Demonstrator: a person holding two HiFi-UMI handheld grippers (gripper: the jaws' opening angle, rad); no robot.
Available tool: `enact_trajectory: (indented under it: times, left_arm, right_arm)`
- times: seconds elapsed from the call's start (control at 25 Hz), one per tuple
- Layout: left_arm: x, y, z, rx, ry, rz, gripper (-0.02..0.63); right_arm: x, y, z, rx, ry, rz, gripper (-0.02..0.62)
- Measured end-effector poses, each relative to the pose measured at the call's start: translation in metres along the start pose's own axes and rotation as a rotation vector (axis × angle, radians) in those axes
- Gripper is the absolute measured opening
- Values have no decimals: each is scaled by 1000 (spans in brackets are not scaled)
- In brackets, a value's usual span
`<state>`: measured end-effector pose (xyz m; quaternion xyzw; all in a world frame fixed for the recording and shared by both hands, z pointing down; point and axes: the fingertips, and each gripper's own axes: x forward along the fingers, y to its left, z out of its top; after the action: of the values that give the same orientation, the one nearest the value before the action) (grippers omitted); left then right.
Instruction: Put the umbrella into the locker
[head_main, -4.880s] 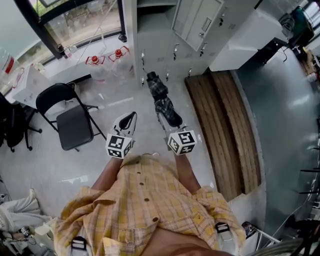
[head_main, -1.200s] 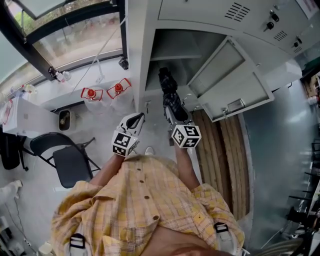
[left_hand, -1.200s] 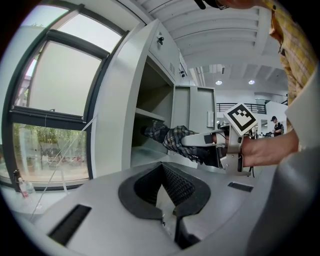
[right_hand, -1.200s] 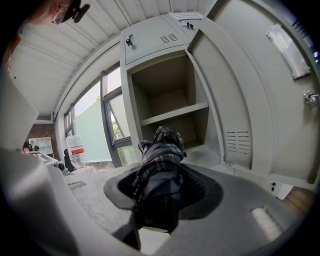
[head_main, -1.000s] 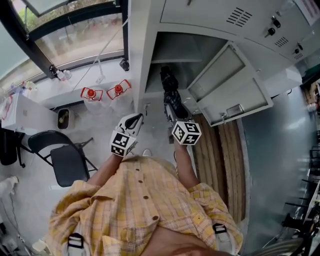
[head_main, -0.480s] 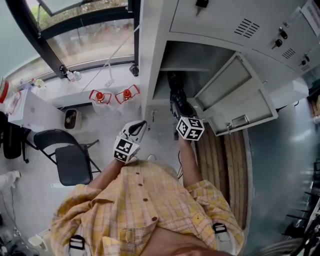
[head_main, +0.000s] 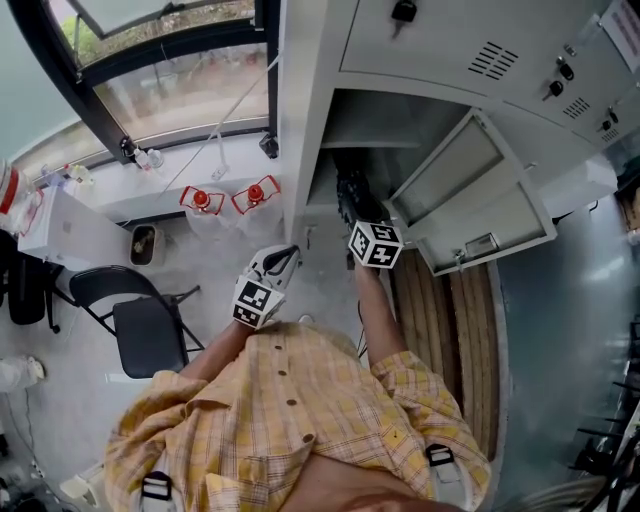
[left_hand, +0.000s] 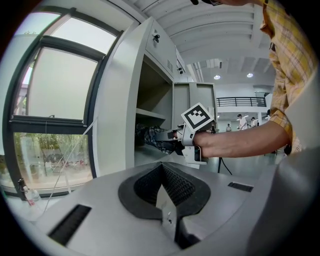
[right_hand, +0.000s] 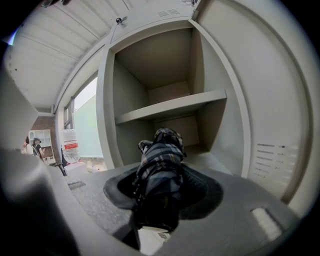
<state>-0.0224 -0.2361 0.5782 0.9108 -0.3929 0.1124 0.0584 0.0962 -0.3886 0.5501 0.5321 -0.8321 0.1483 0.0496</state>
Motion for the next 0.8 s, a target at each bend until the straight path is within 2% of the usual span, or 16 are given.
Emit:
enact_trajectory:
  times: [0.8]
  left_arm:
    - [17,2,-2,-13,7,-27,3]
  right_arm:
    - [51,-32,-8,22,71,-30,186]
